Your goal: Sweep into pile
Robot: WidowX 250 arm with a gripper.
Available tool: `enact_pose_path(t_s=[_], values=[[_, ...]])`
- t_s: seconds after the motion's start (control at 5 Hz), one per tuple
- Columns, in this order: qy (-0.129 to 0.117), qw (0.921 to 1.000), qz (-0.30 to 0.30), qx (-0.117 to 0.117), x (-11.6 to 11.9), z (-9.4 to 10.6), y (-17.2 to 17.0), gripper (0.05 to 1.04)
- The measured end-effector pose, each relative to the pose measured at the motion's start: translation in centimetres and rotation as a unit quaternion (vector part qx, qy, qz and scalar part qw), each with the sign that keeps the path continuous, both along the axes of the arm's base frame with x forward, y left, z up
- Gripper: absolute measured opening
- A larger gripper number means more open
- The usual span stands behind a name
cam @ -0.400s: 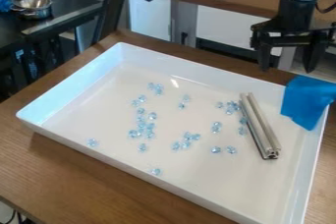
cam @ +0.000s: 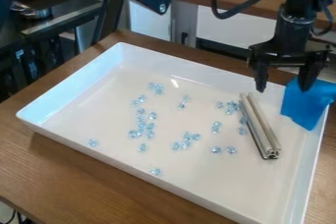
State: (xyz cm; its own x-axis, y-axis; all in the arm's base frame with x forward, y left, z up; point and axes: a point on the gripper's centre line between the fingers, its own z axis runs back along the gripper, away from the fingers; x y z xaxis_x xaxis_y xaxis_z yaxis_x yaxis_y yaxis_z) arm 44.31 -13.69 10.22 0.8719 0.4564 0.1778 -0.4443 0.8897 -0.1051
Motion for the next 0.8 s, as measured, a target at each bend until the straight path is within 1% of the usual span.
enact_pose_path(t_s=[0.2,0.4,0.6,0.8], values=[[0.002,1.0,0.006,0.004,-0.1,-1.0,0.4,1.001],[0.013,0.9998,0.001,0.013,-0.7,-2.8,0.8,1.001],[0.023,0.9996,-0.003,0.017,-1.3,-4.1,1.0,1.001],[0.018,0.9996,-0.002,0.022,-1.4,-4.6,1.2,1.001]])
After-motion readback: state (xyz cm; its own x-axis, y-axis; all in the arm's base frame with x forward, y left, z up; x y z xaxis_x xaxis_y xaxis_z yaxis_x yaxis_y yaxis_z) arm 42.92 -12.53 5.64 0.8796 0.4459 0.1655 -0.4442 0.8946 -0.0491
